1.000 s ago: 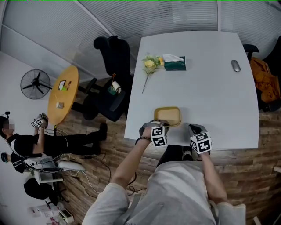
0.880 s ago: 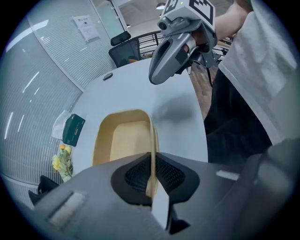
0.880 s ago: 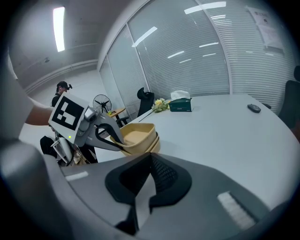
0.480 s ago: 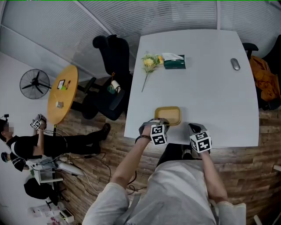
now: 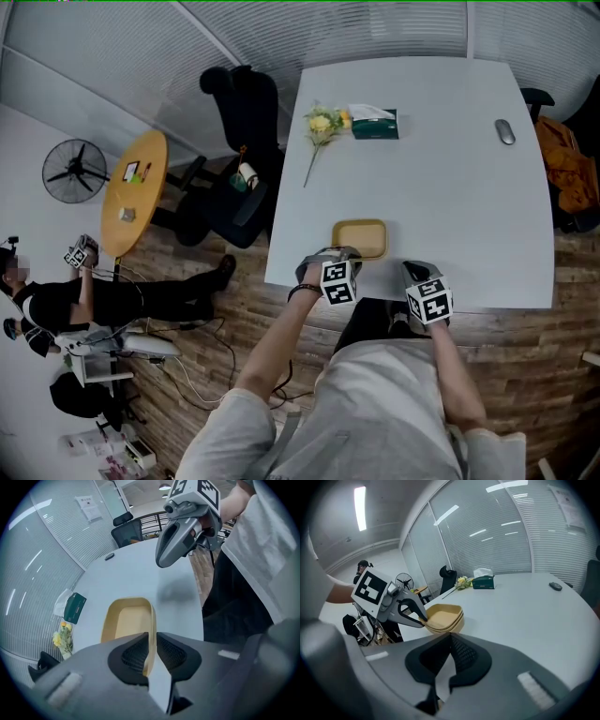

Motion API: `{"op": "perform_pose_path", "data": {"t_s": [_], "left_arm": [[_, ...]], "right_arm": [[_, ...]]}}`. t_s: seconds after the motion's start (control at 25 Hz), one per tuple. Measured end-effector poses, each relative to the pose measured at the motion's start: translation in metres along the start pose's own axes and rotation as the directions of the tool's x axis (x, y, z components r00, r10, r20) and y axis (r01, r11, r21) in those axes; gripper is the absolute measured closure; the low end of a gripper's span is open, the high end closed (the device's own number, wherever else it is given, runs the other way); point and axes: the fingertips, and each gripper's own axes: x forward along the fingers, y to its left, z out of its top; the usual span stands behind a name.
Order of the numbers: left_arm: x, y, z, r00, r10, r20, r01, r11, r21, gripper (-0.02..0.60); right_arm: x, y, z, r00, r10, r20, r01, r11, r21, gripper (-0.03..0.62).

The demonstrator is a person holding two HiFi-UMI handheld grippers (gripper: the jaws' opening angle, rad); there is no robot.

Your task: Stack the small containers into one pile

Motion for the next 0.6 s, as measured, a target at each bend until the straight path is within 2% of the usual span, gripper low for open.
{"op": "perform_pose_path", "data": {"t_s": [0.24,0.4,0.6], "left_arm": [[-0.001,-0.004,-0.003,1.000,0.011,0.009,-0.011,1.000,-0.025,0.523],[-0.004,-0.019,-0.008,1.000,0.005,0.015,-0.005,1.000,-0.010,0.523],[-0.021,-0.034,-0.014,0.999,0.023,0.049,-0.019,0.997,-0.069,0.523]], "right_arm": [[0.002,0.005,-0.003,1.000,0.005,0.000,-0.005,1.000,-0.005,0.594],[0.000,0.015,-0.008,1.000,0.004,-0.007,-0.004,1.000,-0.009,0.594],[-0.002,0.025,-0.011,1.000,-0.017,0.005,0.017,0.998,0.052,0.594]]}}
